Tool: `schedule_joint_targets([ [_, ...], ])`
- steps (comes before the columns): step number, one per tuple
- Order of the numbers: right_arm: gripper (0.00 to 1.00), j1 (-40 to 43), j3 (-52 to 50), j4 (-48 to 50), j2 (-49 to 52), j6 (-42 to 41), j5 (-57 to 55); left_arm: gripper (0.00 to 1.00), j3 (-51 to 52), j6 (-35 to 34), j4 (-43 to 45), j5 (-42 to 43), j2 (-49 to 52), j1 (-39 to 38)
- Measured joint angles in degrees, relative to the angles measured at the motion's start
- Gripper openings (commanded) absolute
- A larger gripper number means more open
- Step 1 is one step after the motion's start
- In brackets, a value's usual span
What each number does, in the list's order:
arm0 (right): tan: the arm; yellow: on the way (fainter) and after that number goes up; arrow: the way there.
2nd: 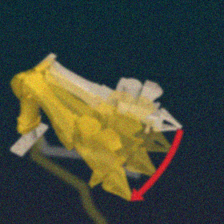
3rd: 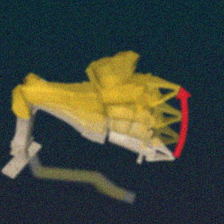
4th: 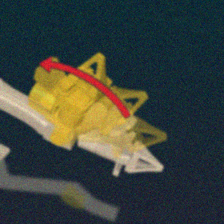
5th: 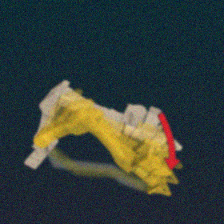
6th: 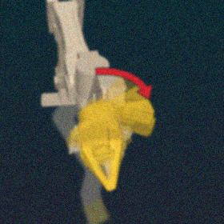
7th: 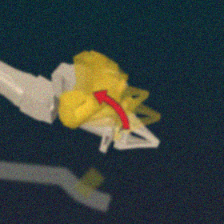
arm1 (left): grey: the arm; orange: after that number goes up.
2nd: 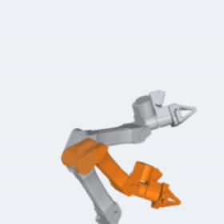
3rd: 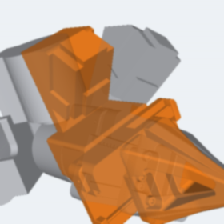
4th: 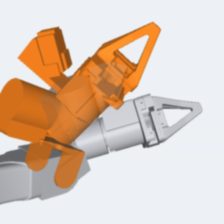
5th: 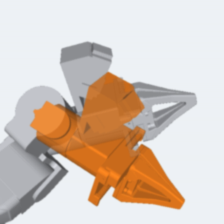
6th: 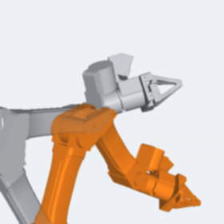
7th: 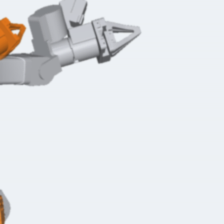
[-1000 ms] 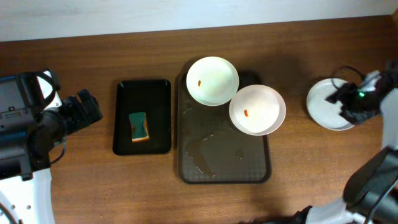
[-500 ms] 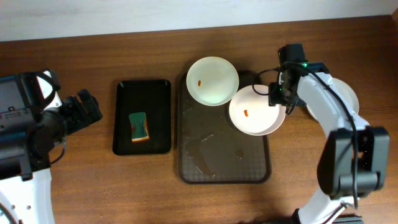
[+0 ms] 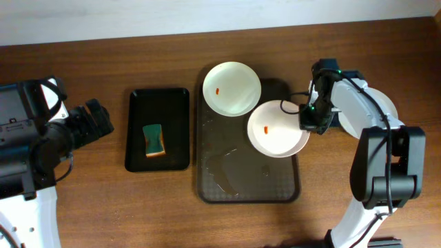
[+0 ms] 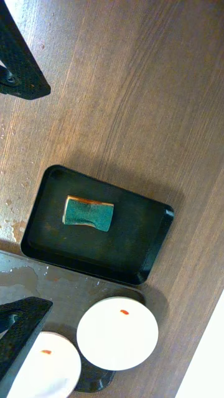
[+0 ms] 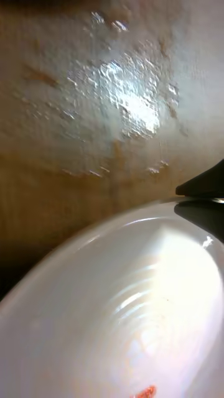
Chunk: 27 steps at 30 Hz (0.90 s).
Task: Clean dirty plates on tray and stack at the side
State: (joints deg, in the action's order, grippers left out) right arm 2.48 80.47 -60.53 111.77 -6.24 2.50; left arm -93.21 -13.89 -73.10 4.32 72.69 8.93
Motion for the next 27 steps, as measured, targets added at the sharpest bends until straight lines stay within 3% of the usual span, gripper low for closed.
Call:
schedule_joint_targets([
  [4,0.04,-0.39,0.00,-6.25,-1.55,-1.33,5.07,1.00,0.00,0.00,0.00,0.00,0.00,0.00],
  [8,0.05,-5.51,0.00,-6.58,-1.68,-4.90,7.58,1.00,0.00,0.00,0.00,0.00,0.00,0.00],
  [9,0.14,-7.37,-0.02,-6.27,-1.68,-5.64,7.72,1.00,0.00,0.00,-0.02,0.00,0.00,0.00],
  [10,0.37,-10.03,-0.02,-5.53,-1.68,-6.73,7.96,1.00,0.00,0.00,-0.02,0.00,0.00,0.00],
  [11,0.39,-12.92,-0.02,-4.48,-1.68,-8.02,7.96,1.00,0.00,0.00,0.00,0.00,0.00,0.00],
  [16,0.39,-18.51,-0.02,0.02,-1.68,-11.78,5.11,1.00,0.00,0.00,0.00,0.02,0.00,0.00],
  [20,0.38,-18.32,-0.98,4.48,-1.68,-7.78,3.67,1.00,0.00,0.00,-0.02,0.00,0.00,0.00],
  [23,0.24,-18.05,-7.19,9.90,-1.68,-5.03,3.13,1.00,0.00,0.00,-0.02,0.00,0.00,0.00],
  [25,0.08,-18.01,-10.34,13.29,-1.75,-3.87,3.58,1.00,0.00,0.00,-0.04,0.00,0.00,0.00],
  [27,0.04,-18.01,-11.74,14.53,-2.16,-3.52,4.74,1.00,0.00,0.00,-0.07,0.00,0.00,0.00],
])
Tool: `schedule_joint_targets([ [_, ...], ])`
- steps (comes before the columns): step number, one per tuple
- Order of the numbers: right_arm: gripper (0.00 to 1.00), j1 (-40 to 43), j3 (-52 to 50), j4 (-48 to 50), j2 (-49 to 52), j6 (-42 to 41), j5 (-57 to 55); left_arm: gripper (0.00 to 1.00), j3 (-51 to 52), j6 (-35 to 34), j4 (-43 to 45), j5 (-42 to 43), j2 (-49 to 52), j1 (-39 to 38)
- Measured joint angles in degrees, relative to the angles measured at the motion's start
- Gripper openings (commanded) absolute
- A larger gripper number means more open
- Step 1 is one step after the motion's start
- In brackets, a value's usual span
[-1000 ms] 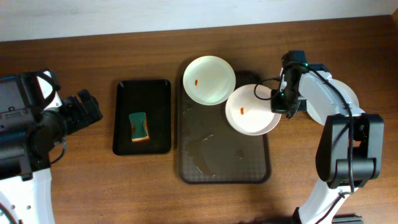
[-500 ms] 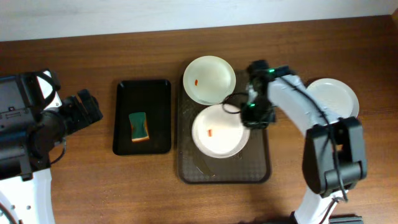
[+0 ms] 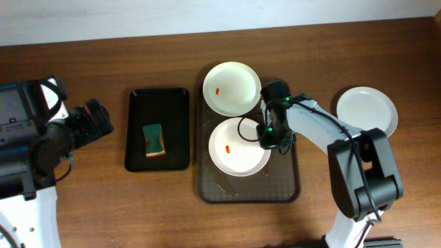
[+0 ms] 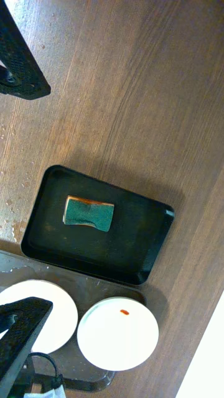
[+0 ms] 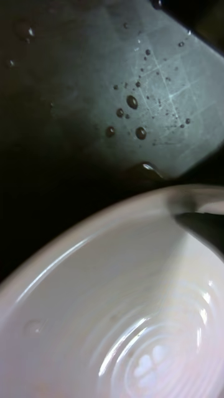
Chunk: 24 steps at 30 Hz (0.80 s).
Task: Clean dirty plates on tray and stack at the side
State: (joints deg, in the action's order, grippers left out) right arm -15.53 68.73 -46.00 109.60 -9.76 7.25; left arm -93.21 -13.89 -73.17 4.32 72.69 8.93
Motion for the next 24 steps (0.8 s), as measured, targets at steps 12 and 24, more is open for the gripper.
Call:
schedule_joint_targets([
  [12,0.04,2.97,-0.02,-0.22,-0.52,-10.99,-0.98,0.69,0.81,0.17,0.33,3.26,0.17,-0.79],
  [24,0.04,3.78,-0.02,-0.02,-0.70,-12.33,-1.88,0.49,22.01,-4.96,18.71,-3.78,24.85,-13.07],
])
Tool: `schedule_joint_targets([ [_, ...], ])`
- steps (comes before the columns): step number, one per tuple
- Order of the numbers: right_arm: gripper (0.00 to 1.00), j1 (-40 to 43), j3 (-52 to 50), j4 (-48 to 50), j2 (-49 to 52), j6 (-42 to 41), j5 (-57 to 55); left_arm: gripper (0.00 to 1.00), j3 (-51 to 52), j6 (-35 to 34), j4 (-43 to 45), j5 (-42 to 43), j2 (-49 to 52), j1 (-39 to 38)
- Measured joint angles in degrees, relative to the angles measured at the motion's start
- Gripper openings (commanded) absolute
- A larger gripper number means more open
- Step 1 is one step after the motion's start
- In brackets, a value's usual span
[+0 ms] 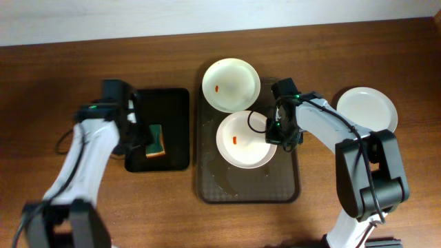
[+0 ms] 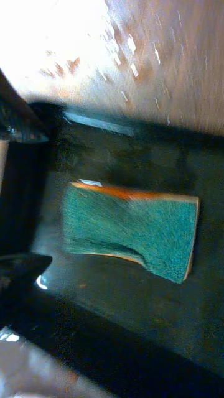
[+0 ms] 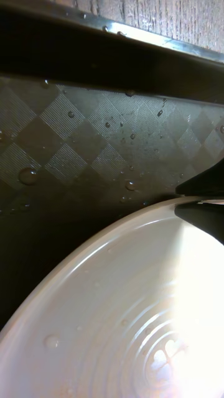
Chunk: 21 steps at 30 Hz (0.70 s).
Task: Clean dirty plates on tray and stack at the side
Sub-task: 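Grasp the sponge from the black tray with the left gripper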
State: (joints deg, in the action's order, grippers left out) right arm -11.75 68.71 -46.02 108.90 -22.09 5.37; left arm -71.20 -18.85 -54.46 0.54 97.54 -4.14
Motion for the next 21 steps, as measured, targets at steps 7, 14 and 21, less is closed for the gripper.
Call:
schedule_joint_targets([
  [7,0.04,0.00,0.00,0.02,0.00,-0.02,-0.15,0.23,0.22,1.36,9.51,-3.93,13.40,-4.20],
  [14,0.04,0.00,0.00,0.02,0.00,-0.02,-0.17,0.00,-1.62,1.07,9.88,-3.98,15.45,-4.42],
  [21,0.04,0.00,0.00,0.00,0.00,0.00,-0.17,0.56,-4.31,1.03,-0.83,-3.78,13.94,-4.42],
])
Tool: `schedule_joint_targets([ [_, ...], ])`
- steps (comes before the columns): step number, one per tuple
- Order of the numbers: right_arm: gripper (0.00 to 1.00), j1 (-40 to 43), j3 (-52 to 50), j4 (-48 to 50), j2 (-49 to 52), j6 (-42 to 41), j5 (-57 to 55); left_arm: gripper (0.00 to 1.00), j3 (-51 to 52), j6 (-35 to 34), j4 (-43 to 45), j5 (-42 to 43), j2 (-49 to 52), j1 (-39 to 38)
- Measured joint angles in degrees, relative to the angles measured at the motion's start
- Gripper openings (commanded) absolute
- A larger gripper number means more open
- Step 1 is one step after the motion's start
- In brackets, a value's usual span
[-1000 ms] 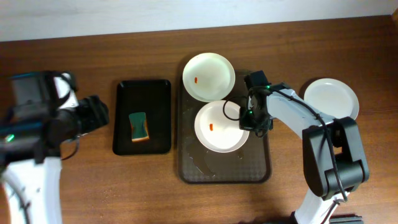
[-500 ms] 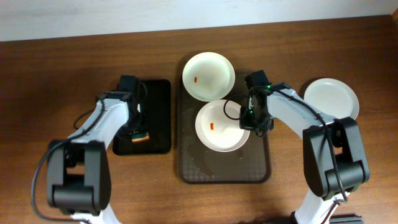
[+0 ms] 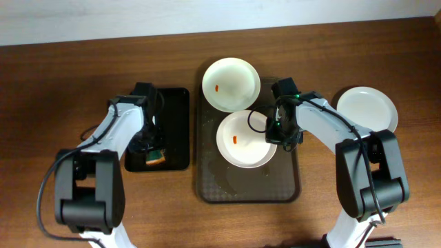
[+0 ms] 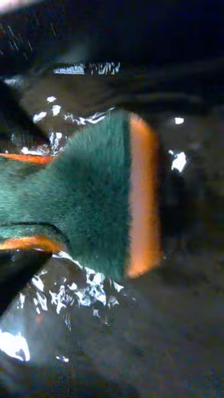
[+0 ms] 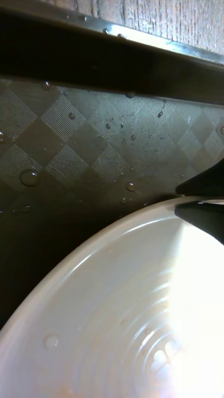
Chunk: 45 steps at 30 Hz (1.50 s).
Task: Clean dirty plates on tray and stack at the side
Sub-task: 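Grasp the sponge from the black tray with the left gripper, then scrub the pink plate with the sponge in the left gripper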
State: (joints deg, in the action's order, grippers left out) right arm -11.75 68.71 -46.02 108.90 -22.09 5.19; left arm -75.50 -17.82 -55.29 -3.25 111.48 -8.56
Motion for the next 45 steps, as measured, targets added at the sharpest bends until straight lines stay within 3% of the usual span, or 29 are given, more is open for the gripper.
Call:
schedule_joint_targets([
  [2,0.04,0.00,0.00,0.00,0.00,-0.02,0.00,0.57,-0.52,-0.09,0.90,-1.95,-1.97,0.00],
  [8,0.04,0.00,0.00,0.00,0.00,-0.02,0.00,0.48,4.46,-0.20,11.54,-6.56,-2.38,0.00],
  [9,0.04,0.00,0.00,0.00,0.00,-0.02,0.00,0.39,6.34,-0.22,13.66,-6.43,-2.38,-0.02],
  [10,0.04,0.00,0.00,0.02,0.00,-0.04,0.00,0.13,8.24,-0.48,15.67,-5.97,-2.38,0.00],
  [11,0.04,0.00,0.00,0.02,0.00,-0.02,0.00,0.00,9.18,-0.39,16.92,-5.60,-2.86,0.00],
  [17,0.04,0.00,0.00,0.02,0.00,-0.02,0.00,0.00,9.55,-0.70,15.39,-1.75,-3.39,0.24],
  [19,0.04,0.00,0.00,0.02,0.00,-0.02,-0.02,0.17,8.11,-0.68,11.15,-0.79,-3.37,0.33],
  [21,0.04,0.00,0.00,0.02,0.00,-0.04,0.00,0.50,4.83,-0.31,8.02,-0.13,-3.37,0.31],
  [22,0.04,0.00,0.00,0.02,0.00,-0.02,-0.02,0.58,3.02,-0.37,7.50,-0.09,-3.39,0.33],
  [23,0.04,0.00,0.00,0.02,0.00,-0.04,-0.02,0.65,1.33,0.11,7.45,-0.09,-3.50,0.33],
  [26,0.04,0.00,0.00,0.02,0.00,-0.04,-0.02,0.69,-0.92,0.50,6.60,-0.04,-4.20,0.33],
  [29,0.04,0.00,0.00,0.02,0.00,-0.02,-0.02,0.64,-0.96,0.74,4.00,0.04,-4.26,0.33],
  [31,0.04,0.00,0.00,0.02,0.00,-0.02,-0.02,0.56,-0.57,0.92,4.20,0.04,-4.26,0.26],
  [33,0.04,0.00,0.00,0.04,0.00,-0.04,-0.02,0.43,1.33,1.16,6.97,0.04,-4.33,0.20],
  [36,0.04,0.00,0.00,0.09,0.00,-0.02,-0.07,0.36,6.73,1.31,15.06,0.07,-4.35,0.15],
  [37,0.04,0.00,0.00,0.17,0.00,-0.04,-0.20,0.31,8.48,1.38,17.20,0.04,-4.35,0.07],
  [39,0.04,0.00,0.00,0.20,0.00,-0.02,-0.22,0.00,11.69,1.33,20.00,-0.07,-4.44,0.00],
  [43,0.04,0.00,0.00,0.20,0.00,0.00,-0.20,0.00,12.70,1.33,19.52,0.02,-5.29,0.00],
  [45,0.04,0.00,0.00,0.20,0.00,-0.02,-0.22,0.00,11.58,1.33,14.36,0.04,-5.31,0.00],
])
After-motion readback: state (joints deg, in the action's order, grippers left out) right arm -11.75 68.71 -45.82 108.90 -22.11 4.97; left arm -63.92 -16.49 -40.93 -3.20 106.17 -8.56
